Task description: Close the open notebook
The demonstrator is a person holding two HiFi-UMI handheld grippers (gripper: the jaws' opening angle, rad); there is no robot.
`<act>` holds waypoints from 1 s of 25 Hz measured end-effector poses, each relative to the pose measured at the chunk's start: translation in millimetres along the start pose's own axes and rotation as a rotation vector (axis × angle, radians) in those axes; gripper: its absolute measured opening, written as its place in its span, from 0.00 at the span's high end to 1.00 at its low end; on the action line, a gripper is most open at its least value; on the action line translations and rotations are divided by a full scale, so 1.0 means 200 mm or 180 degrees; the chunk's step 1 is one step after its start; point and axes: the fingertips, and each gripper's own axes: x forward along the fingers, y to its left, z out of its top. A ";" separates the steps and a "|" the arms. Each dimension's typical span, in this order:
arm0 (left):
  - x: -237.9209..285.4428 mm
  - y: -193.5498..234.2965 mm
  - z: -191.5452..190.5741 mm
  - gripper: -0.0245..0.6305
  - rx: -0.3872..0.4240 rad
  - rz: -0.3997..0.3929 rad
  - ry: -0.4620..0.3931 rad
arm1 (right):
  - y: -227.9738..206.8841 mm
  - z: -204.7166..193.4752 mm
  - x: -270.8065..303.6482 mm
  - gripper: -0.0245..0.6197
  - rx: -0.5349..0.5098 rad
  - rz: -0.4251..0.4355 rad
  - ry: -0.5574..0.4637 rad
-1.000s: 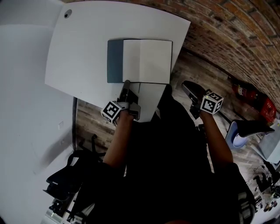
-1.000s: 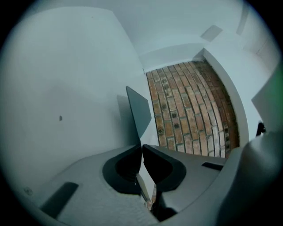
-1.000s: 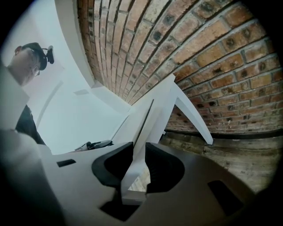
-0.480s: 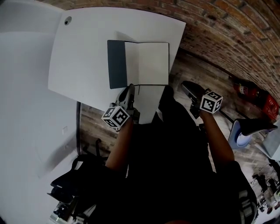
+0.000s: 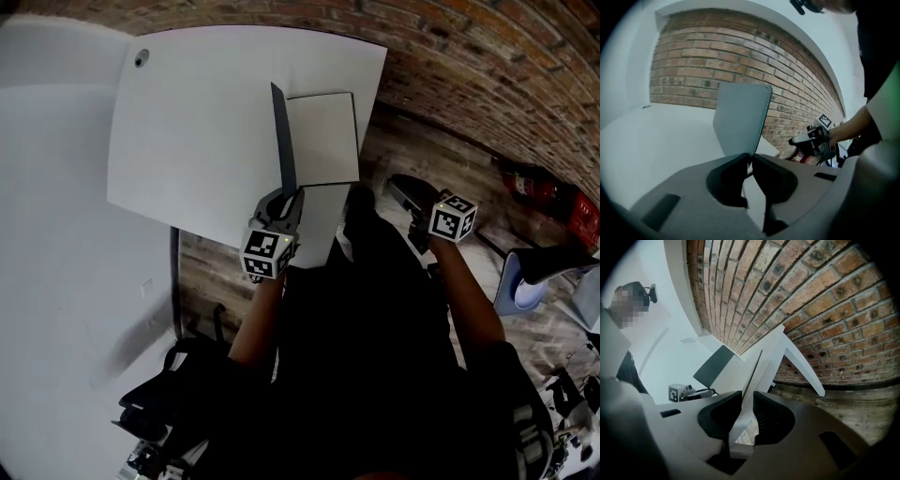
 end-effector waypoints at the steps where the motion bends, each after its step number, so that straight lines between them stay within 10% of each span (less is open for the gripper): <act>1: 0.02 -0.02 0.00 0.92 0.0146 -0.0057 0.0076 | 0.00 0.00 -0.01 0.84 0.0007 -0.0009 -0.0011; 11: 0.14 -0.13 -0.04 0.91 0.1037 -0.0460 0.0658 | -0.05 -0.03 -0.08 0.84 0.0085 -0.0135 -0.0130; 25: 0.22 -0.18 -0.16 0.74 0.0952 -0.0929 0.1162 | -0.11 -0.07 -0.15 0.87 0.0193 -0.0307 -0.0282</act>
